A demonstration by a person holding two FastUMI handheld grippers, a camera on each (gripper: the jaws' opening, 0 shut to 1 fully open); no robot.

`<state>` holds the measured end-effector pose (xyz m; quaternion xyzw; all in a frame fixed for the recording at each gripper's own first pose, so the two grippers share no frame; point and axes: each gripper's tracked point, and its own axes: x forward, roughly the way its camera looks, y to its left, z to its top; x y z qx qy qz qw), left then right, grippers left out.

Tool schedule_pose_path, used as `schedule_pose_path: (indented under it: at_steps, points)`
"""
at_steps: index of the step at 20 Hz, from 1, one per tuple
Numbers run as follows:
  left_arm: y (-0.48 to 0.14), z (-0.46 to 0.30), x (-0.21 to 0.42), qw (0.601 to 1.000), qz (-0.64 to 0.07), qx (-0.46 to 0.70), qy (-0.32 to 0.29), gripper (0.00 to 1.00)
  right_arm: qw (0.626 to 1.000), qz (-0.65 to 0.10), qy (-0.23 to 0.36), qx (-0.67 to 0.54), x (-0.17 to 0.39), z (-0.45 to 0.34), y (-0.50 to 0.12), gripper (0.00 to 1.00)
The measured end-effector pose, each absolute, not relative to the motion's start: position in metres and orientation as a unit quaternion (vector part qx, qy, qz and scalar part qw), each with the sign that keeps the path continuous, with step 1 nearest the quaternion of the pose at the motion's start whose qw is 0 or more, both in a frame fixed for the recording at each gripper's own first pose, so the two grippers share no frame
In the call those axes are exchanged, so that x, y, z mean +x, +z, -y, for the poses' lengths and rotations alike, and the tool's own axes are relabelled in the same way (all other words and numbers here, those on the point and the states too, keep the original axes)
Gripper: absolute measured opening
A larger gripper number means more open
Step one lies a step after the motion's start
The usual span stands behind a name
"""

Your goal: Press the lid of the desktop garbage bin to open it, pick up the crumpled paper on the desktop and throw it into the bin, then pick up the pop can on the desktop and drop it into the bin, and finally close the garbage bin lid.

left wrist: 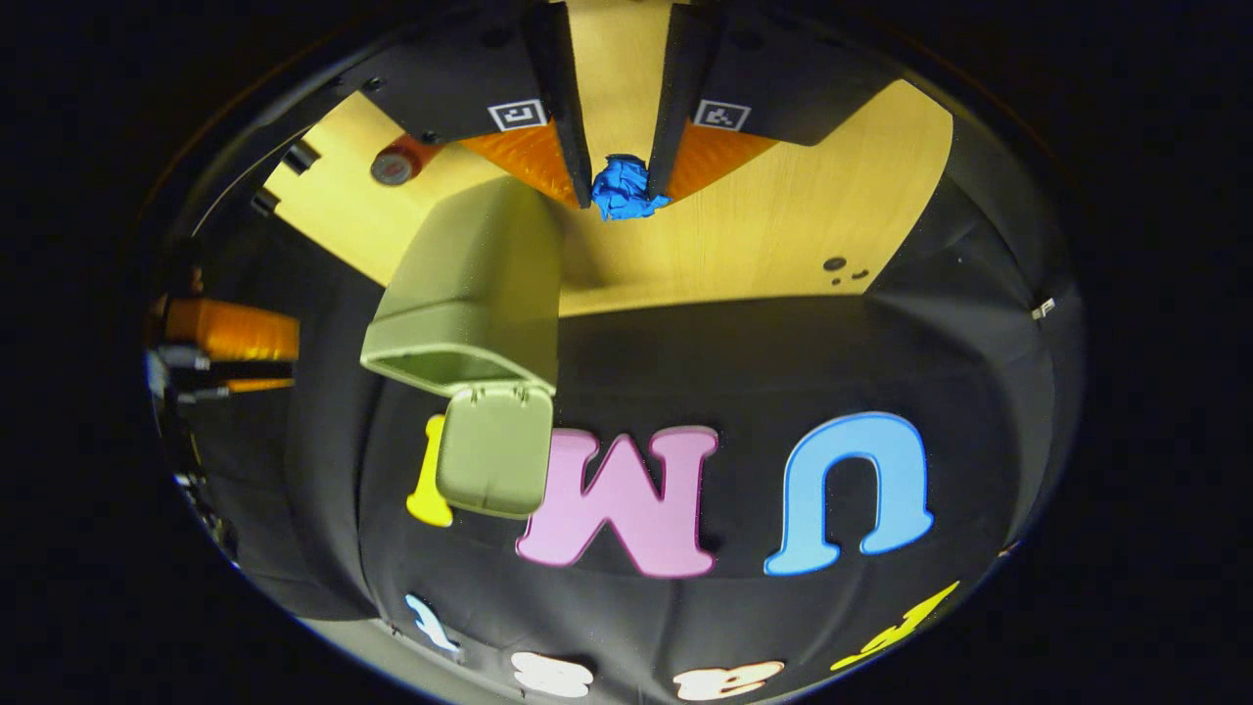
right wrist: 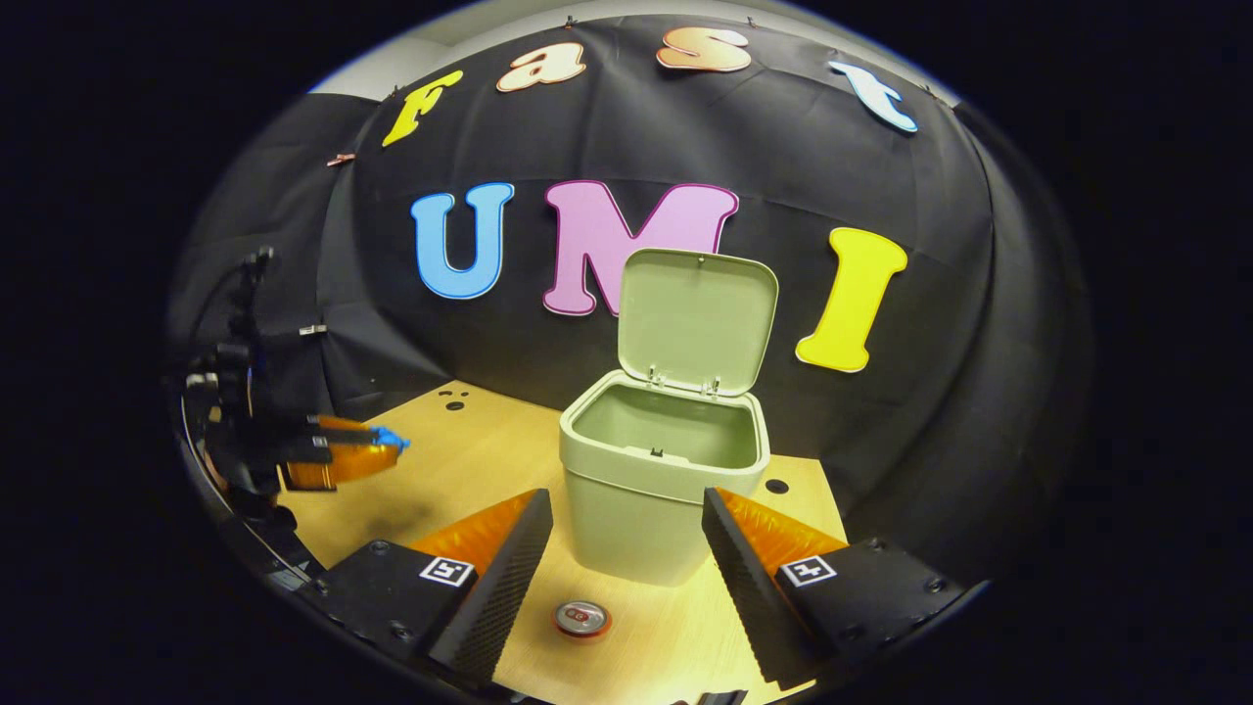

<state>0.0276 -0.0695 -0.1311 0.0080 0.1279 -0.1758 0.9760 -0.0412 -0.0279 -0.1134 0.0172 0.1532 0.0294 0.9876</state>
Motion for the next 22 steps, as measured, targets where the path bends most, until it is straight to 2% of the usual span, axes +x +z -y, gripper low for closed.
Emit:
schedule_pose_path:
  at_steps: [1,5,9,16,17,18,22]
  points:
    - [-0.116,0.074,0.031,0.977,-0.113,0.002,-0.179,0.40,0.987,-0.157,0.031,0.018,-0.042,0.027,-0.116,0.97]
    - [-0.062,0.097,0.043,0.977,-0.063,-0.017,-0.202,0.40,0.984,-0.171,0.030,0.025,-0.047,0.027,-0.127,0.97]
    - [-0.036,0.131,0.053,0.972,-0.039,-0.021,-0.232,0.40,0.980,-0.192,0.034,0.038,-0.057,0.024,-0.144,0.97]
    - [-0.012,0.199,0.084,0.958,-0.011,0.013,-0.286,0.40,0.976,-0.213,0.025,0.049,-0.074,0.022,-0.161,0.98]
    - [-0.011,0.209,0.090,0.956,-0.009,0.015,-0.292,0.36,0.975,-0.216,0.022,0.049,-0.077,0.022,-0.163,0.97]
    - [-0.010,0.217,0.096,0.955,-0.008,0.016,-0.297,0.40,0.974,-0.218,0.021,0.047,-0.080,0.021,-0.165,0.97]
    - [-0.018,0.240,0.123,0.951,-0.014,0.020,-0.309,0.40,0.973,-0.225,0.011,0.051,-0.090,0.023,-0.166,0.97]
